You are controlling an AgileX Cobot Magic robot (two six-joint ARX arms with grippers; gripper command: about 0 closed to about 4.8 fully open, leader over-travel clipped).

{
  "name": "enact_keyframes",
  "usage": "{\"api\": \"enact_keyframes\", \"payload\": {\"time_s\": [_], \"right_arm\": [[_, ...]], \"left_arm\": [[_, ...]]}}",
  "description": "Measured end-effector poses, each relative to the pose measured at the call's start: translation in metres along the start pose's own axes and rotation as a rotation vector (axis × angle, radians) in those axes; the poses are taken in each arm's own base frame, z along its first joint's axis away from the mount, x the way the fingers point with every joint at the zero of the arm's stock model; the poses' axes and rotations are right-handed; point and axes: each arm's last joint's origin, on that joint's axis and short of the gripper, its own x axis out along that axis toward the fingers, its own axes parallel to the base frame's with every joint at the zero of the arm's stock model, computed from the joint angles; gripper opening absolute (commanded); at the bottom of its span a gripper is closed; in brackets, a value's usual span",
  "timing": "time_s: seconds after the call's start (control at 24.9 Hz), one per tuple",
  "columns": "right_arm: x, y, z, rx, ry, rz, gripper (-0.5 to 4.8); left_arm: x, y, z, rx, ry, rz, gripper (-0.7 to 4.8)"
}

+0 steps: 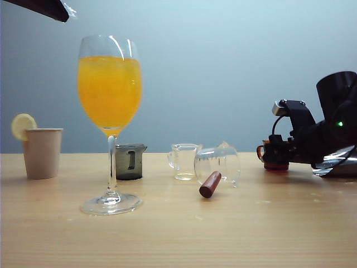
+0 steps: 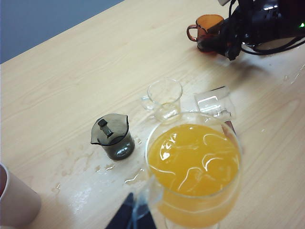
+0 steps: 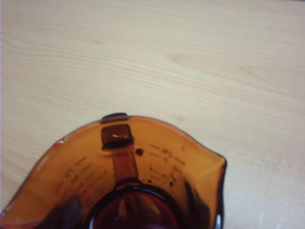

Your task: Pick up the fourth measuring cup from the left, pour the grenadine inside into the goblet, and finally put the measuring cup back in its original place.

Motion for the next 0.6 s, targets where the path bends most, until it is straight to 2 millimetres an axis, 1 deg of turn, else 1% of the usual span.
{"api": "enact_keyframes", "payload": {"time_s": [0.08,0.2,0.32,0.4,0.52,0.6], "right_arm": [[-0.004,0.003,0.010,-0.006,-0.013,0.008,1.45],[-0.011,0.010,0.032,-0.025,-0.069,0.027,1.45],[-0.018,0.015,0.047,-0.039,-0.103,0.053,1.45],[-0.028,0.026,0.063,-0.040,-0.091,0.102,1.45],[-0.037,0.042,0.079,-0.058,-0.121,0.188,1.47],[-0.043,0.057,0.091,-0.076,-0.148,0.238,1.47]], "left_arm": [[0.000,0.000,0.000,0.000,0.000,0.000,-0.05],[0.000,0.000,0.000,0.000,0.000,0.000,-0.05],[0.000,0.000,0.000,-0.001,-0.002,0.000,-0.05],[-0.007,0.000,0.001,-0.022,-0.025,0.002,-0.05],[-0.016,-0.001,0.002,-0.067,-0.060,0.008,-0.05],[-0.022,-0.001,0.002,-0.076,-0.072,0.010,-0.05]]}}
